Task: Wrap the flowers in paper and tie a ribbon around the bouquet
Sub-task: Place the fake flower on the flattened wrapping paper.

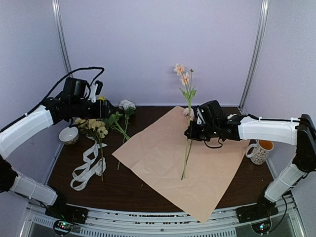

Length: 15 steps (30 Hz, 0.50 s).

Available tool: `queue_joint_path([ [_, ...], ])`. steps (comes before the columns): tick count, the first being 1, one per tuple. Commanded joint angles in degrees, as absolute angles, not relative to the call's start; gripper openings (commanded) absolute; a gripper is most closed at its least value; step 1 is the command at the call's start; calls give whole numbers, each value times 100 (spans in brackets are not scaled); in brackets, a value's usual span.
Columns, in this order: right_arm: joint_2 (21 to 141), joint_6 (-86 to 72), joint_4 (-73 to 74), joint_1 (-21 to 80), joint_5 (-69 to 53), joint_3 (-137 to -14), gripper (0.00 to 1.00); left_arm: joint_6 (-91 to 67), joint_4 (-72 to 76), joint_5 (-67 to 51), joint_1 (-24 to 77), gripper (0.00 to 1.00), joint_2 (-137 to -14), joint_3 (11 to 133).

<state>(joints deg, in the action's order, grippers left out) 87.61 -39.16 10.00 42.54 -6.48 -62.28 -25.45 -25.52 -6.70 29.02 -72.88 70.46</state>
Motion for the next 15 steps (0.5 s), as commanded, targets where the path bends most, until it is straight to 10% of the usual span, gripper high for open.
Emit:
queue_joint_path([
  [1,9027,-4120,1427,3933,-369,-6055,0,-2500,-3225,-511,2069,67,-7731,6461],
  [15,9373,-3511,2450,3765,406,-6146,39,-2118,-3199,-777,1113,34,-10086,6766],
])
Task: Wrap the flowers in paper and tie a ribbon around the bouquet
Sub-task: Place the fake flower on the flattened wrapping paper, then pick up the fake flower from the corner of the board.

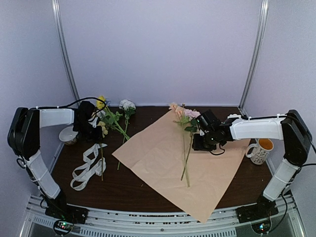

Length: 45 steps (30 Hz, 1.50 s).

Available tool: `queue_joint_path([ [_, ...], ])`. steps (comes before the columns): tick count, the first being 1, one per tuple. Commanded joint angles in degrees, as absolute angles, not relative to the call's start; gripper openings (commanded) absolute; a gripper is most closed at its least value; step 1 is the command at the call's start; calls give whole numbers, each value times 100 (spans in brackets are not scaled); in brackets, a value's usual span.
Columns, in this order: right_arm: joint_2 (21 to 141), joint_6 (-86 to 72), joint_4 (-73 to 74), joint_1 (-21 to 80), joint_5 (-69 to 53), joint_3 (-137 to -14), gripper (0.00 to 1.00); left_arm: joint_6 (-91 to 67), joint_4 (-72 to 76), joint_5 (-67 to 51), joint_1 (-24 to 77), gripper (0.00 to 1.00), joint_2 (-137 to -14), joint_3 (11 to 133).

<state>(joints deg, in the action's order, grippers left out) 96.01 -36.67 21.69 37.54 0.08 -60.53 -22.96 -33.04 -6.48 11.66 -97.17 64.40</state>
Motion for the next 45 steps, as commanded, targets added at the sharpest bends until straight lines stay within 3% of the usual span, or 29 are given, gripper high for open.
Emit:
queue_joint_path([
  [1,9317,-3501,2452,3774,415,-6133,39,-2123,-3193,-773,1111,31,-10172,6790],
  [10,9077,-3398,2329,3881,352,-6081,40,-2073,-3153,-769,1093,23,-10740,6877],
  [19,8967,-3280,2403,3937,394,-6090,40,-2156,-3039,-711,1092,0,-10592,6795],
  [23,8902,-3265,2425,3938,393,-6112,40,-2232,-2972,-715,1096,0,-10269,6732],
  [33,8444,-3039,2470,4009,324,-6182,41,-2467,-2267,-355,1098,0,-8399,6210],
  [38,7993,-2623,1776,4364,-49,-6181,41,-2469,-1115,-748,1210,0,-6924,5504],
  [45,8041,-1785,283,5423,-1268,-7032,42,-2422,1227,-1688,2819,0,-5677,5056],
])
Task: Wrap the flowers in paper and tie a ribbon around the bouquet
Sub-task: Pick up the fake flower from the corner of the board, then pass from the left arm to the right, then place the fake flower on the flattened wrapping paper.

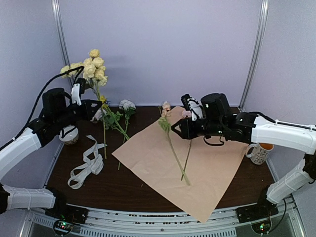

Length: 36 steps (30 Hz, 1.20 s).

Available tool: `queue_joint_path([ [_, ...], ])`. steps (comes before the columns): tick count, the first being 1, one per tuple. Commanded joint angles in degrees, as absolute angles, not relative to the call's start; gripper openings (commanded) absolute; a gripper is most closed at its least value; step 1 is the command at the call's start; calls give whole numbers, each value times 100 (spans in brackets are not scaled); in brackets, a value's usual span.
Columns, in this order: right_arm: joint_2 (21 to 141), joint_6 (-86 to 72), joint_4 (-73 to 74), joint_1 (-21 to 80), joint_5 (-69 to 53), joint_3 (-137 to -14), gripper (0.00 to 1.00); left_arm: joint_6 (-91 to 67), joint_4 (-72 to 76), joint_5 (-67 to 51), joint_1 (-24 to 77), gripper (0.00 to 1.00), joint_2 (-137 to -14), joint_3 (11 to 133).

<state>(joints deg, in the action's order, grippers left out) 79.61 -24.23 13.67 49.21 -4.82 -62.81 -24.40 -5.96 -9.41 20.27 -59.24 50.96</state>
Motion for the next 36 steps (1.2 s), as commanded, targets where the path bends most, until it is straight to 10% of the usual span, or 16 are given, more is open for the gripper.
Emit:
queue_joint_path([
  [1,8168,-1738,191,5557,-1458,-7185,43,-2415,1483,-1800,3075,0,-5677,5076],
  [15,9239,-2252,-744,5913,-2256,-8382,58,-2925,3548,-2577,4435,0,-6495,5163],
  [20,9025,-2251,-534,5856,-1896,-8149,5,-2942,3468,-2693,4509,0,-6638,5262],
  [22,8803,-2556,-518,5713,-1519,-7851,0,-2902,3209,-2487,4507,0,-6593,5275],
  [28,8630,-3448,1116,4708,-972,-7248,0,-2295,524,-754,4440,60,-6680,5990],
  [36,9161,-3122,2447,3835,-264,-6830,0,-2644,-1733,104,3739,68,-7197,6591],
])
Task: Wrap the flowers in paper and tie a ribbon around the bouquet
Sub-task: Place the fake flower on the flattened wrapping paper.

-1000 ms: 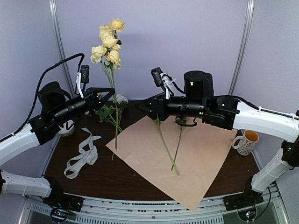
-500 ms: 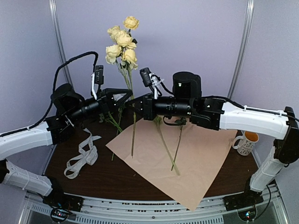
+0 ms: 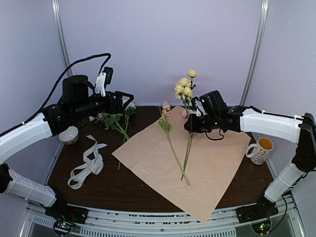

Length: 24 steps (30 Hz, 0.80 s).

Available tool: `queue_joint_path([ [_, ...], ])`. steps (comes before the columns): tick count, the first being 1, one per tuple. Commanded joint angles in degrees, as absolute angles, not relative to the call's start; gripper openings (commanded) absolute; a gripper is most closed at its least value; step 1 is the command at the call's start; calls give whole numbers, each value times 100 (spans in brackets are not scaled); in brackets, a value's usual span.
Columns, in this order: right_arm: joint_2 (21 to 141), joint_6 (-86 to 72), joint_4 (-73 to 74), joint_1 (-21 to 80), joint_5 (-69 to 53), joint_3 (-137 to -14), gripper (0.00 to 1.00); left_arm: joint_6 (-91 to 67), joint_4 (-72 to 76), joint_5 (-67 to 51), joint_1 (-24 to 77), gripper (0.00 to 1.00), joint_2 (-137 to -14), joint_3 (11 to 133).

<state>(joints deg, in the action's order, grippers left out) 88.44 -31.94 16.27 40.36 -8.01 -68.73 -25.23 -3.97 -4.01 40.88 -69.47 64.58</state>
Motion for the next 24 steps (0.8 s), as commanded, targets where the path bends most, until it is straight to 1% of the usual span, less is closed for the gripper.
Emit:
queue_joint_path([
  [1,9271,-3113,2495,3768,-212,-6839,0,-2693,-1794,-28,3579,68,-7246,6571],
  [3,9496,-3077,2518,3685,-201,-6866,2,-2797,-1923,-248,3351,68,-7299,6522],
  [4,9617,-3044,2539,3661,-175,-6902,6,-2806,-1970,-313,3242,68,-7315,6500],
  [5,9740,-3007,2617,3645,-123,-6974,12,-2804,-2011,-354,3119,68,-7339,6484],
  [7,9973,-2955,2966,3618,40,-7174,32,-2805,-2140,-400,2858,68,-7438,6483],
  [8,10040,-2932,3083,3606,159,-7245,38,-2804,-2182,-427,2699,68,-7533,6502],
  [9,10057,-2929,3131,3604,268,-7266,41,-2797,-2237,-466,2526,68,-7662,6533],
  [13,9829,-2953,2983,3612,391,-7098,44,-2741,-2493,-482,1874,68,-8563,6927],
  [17,9620,-2920,2996,3654,483,-6959,45,-2613,-2612,-628,1465,68,-9769,7749],
  [20,9501,-2889,2954,3701,447,-6815,45,-2215,-3136,-483,1398,68,-10936,8819],
  [24,9476,-2816,2984,3789,527,-6729,45,-1856,-3853,-194,1365,69,-12114,10135],
])
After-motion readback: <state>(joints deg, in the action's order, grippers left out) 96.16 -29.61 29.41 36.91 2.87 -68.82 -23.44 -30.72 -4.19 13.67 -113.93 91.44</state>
